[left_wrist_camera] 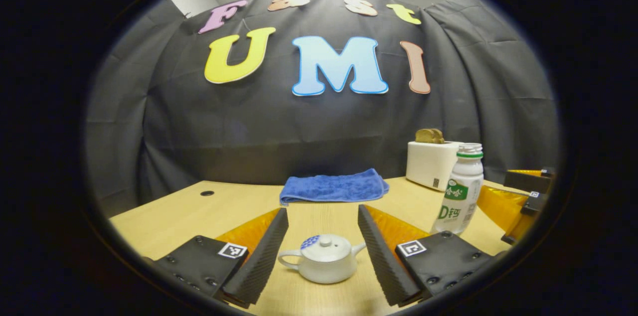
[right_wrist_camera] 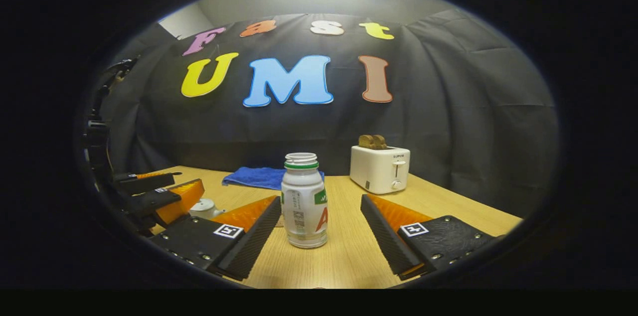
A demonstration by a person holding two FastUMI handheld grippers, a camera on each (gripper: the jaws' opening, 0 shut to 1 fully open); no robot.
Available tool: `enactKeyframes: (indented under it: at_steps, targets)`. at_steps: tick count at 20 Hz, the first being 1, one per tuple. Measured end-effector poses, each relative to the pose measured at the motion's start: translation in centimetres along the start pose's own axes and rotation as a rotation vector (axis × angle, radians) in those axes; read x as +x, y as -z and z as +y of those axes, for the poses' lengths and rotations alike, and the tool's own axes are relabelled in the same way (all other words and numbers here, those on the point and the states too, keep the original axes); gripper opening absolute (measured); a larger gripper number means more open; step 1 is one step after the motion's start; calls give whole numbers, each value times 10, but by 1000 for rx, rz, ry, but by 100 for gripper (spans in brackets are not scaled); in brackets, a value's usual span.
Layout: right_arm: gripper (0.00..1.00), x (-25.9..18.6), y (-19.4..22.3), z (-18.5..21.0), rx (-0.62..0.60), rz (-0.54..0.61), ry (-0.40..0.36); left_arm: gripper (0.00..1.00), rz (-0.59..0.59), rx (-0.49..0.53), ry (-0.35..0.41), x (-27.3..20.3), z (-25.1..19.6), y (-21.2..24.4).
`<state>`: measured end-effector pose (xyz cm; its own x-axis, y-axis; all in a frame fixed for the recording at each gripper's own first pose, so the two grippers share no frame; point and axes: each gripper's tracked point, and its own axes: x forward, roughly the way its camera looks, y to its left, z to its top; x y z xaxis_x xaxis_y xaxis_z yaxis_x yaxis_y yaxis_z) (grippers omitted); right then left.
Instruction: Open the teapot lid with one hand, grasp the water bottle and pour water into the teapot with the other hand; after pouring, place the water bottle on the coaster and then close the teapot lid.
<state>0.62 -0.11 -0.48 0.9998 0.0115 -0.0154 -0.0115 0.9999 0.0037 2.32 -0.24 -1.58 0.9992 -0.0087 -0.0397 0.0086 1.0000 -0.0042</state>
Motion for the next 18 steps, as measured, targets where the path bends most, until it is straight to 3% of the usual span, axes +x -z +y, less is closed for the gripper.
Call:
enactKeyframes:
  at_steps: [5,10,12,14,15,18]
  targets:
    - [99,0,4,-3,6,7,-2,82,20,-9,0,10,-2,9]
    - [98,1,7,-5,9,13,1,79,61,-11,-8,21,0,23]
    - [96,1,9,-7,15,17,3,70,74,-17,-6,23,0,28]
    - [99,0,11,-9,24,20,6,69,90,-18,-5,25,0,32]
    - [99,0,13,-10,28,22,9,61,96,-14,-8,26,-1,33]
    - [99,0,16,-12,34,30,11,57,131,-8,-13,30,-1,43]
